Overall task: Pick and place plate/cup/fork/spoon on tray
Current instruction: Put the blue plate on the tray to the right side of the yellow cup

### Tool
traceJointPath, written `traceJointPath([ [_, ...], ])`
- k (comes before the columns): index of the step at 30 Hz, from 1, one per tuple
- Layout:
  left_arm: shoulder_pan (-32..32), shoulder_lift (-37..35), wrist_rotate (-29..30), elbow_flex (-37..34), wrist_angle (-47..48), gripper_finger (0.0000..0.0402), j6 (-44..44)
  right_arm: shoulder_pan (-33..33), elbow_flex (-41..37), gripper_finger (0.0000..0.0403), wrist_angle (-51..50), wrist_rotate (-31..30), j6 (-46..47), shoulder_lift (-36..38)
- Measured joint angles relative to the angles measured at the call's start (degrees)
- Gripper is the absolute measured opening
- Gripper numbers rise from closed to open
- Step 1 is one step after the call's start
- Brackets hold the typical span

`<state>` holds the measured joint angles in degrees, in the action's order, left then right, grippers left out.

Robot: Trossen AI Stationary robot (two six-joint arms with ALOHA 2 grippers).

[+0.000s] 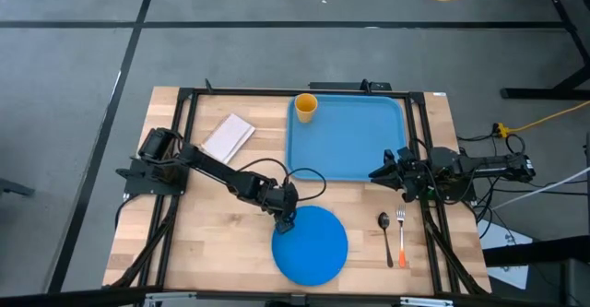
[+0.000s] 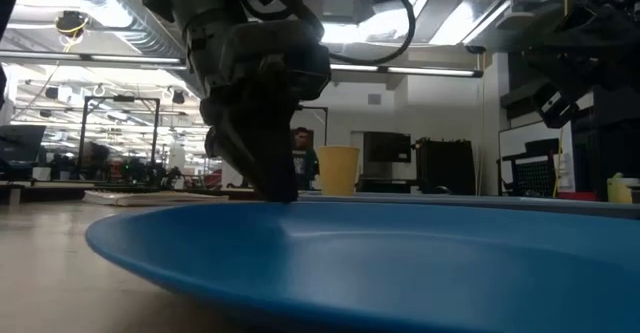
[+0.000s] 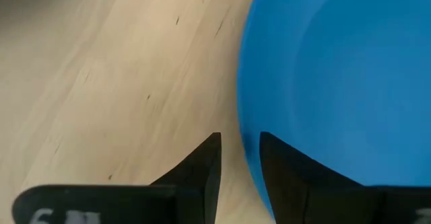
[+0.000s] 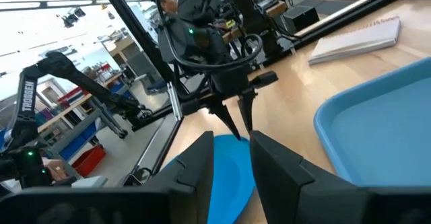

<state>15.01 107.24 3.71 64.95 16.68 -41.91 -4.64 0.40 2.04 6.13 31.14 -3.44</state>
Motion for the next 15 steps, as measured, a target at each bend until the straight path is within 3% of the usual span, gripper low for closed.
traceJointPath([
  [15, 0.34, 1.30, -4.02, -0.03, -0.65, 0.0095, -0.11, 0.01, 0.00, 0.0102, 0.12, 0.02, 0.07, 0.02],
])
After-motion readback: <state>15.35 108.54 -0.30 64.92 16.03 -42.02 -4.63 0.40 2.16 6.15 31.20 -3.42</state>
